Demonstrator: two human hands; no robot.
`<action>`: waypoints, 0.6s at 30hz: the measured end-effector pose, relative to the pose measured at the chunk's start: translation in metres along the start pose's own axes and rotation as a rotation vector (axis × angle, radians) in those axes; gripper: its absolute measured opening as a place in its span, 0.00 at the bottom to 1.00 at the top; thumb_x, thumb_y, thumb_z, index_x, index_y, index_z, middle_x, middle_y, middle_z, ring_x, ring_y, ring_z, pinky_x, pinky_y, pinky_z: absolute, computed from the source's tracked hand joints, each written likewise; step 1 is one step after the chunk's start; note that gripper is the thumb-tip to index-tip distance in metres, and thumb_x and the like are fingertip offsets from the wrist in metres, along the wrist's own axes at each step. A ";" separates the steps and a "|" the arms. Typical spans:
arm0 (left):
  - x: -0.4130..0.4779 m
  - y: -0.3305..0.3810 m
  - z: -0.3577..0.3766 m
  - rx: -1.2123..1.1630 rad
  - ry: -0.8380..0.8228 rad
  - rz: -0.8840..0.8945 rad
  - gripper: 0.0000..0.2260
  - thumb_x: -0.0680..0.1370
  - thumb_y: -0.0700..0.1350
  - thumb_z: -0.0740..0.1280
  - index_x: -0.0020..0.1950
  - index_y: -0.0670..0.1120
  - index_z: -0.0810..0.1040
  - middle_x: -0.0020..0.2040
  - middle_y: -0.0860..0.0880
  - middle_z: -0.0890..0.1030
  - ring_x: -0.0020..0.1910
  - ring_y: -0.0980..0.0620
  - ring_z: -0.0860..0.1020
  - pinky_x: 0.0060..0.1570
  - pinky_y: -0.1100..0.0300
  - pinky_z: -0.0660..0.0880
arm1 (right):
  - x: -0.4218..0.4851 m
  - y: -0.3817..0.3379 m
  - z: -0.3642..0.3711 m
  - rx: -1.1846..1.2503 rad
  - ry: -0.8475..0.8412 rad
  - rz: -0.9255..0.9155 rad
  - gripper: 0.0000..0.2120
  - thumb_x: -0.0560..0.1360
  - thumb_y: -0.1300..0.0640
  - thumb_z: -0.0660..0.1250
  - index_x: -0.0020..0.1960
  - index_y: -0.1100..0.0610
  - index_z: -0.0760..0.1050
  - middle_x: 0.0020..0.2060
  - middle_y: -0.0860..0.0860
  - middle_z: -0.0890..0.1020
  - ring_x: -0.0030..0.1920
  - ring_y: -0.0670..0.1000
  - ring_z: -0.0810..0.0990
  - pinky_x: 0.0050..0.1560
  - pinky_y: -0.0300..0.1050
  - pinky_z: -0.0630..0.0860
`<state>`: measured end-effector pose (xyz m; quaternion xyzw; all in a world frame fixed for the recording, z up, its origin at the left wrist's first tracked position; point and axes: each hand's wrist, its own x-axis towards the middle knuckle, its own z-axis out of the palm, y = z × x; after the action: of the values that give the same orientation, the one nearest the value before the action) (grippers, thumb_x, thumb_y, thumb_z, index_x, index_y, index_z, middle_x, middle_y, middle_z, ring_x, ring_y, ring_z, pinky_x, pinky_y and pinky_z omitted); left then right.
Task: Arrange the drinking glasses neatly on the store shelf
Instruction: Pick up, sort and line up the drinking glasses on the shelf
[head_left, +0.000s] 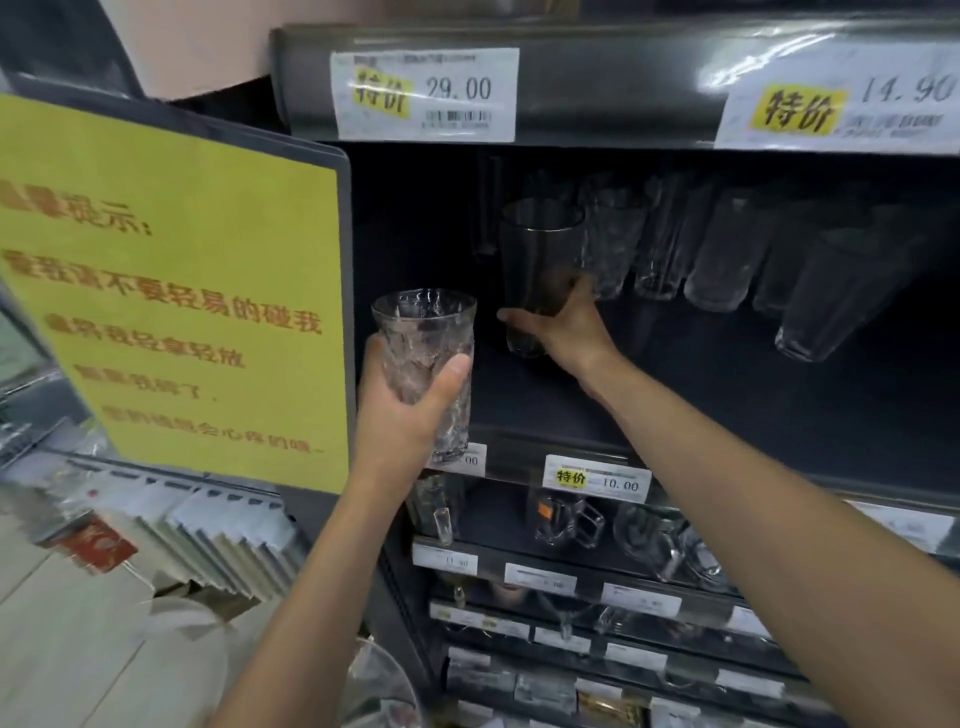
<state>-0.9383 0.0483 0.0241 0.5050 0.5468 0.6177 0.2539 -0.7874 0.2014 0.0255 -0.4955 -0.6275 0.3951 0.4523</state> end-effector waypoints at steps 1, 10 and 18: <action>0.001 -0.004 -0.002 0.001 0.002 -0.009 0.30 0.69 0.60 0.69 0.67 0.49 0.70 0.58 0.58 0.79 0.54 0.70 0.77 0.52 0.78 0.71 | 0.005 0.001 0.004 -0.005 0.006 -0.012 0.39 0.67 0.49 0.80 0.69 0.55 0.61 0.62 0.49 0.76 0.61 0.50 0.77 0.65 0.48 0.74; 0.006 -0.021 -0.013 0.034 0.022 -0.032 0.32 0.65 0.67 0.68 0.66 0.57 0.71 0.58 0.60 0.80 0.56 0.65 0.79 0.56 0.69 0.73 | 0.045 0.011 0.026 -0.024 -0.015 -0.044 0.38 0.69 0.48 0.79 0.73 0.54 0.66 0.67 0.50 0.75 0.64 0.49 0.74 0.63 0.40 0.72; 0.006 -0.026 -0.011 0.009 -0.045 -0.009 0.25 0.63 0.65 0.68 0.59 0.61 0.71 0.51 0.70 0.80 0.52 0.69 0.79 0.46 0.77 0.72 | 0.079 0.022 0.037 -0.103 -0.045 -0.024 0.38 0.72 0.54 0.77 0.74 0.59 0.61 0.69 0.54 0.74 0.66 0.51 0.73 0.57 0.34 0.68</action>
<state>-0.9564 0.0559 0.0035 0.5175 0.5458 0.6027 0.2666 -0.8247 0.2816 0.0088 -0.5017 -0.6628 0.3679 0.4167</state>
